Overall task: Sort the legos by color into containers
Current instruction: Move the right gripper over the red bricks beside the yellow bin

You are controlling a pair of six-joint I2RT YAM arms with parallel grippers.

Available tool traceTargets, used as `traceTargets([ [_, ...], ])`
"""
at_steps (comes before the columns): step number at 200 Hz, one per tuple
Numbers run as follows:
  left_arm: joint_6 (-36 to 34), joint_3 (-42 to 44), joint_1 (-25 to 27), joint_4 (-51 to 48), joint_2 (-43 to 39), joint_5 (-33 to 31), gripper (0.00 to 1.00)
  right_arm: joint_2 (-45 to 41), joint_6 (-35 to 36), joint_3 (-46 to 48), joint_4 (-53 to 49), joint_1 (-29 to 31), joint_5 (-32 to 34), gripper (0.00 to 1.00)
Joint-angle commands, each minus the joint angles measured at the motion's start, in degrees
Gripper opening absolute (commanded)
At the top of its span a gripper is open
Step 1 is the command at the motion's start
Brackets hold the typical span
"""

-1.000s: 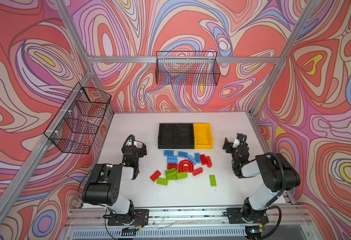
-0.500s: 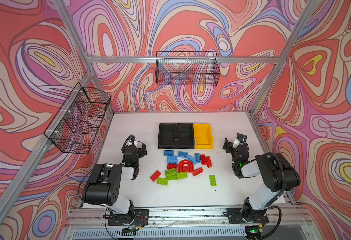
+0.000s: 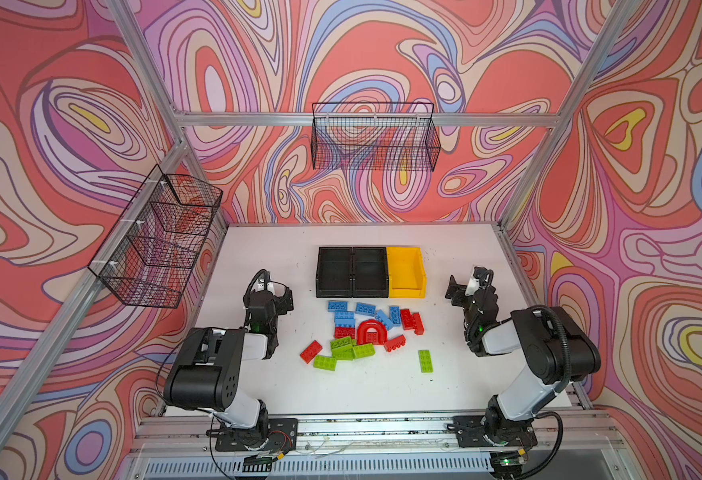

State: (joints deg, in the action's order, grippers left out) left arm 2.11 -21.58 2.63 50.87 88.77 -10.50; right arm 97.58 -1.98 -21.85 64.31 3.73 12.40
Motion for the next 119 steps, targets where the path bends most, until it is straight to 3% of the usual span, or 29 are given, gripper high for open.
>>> traceTargets([
  [1, -0.48, -0.02, -0.17, 0.75, -0.08, 0.13, 1.0, 0.59, 0.34, -0.3, 0.93, -0.12, -0.3, 0.98],
  [38, -0.48, -0.17, -0.22, 0.48, -0.09, 0.22, 1.0, 0.68, -0.12, -0.7, 0.23, -0.12, -0.55, 0.98],
  [57, -0.4, -0.26, -0.35, 0.17, -0.13, 0.39, 0.92, 0.62, -0.11, -0.65, 0.28, -0.12, -0.54, 0.8],
  [79, 0.24, -0.75, -0.35, -1.32, -1.66, -1.82, 0.81, -0.38, 0.17, -0.93, -0.63, -0.12, 1.08, 0.73],
  [101, 1.48, -9.93, -0.35, -21.63, -8.02, -4.59, 0.78, -6.91, -0.88, -11.25, -23.77, -0.12, 3.68, 0.69],
  [119, 1.77, -15.82, 0.46, -27.98, -10.04, -6.24, 0.73, -8.67, -3.86, -17.82, -34.51, -0.12, 0.93, 0.69],
])
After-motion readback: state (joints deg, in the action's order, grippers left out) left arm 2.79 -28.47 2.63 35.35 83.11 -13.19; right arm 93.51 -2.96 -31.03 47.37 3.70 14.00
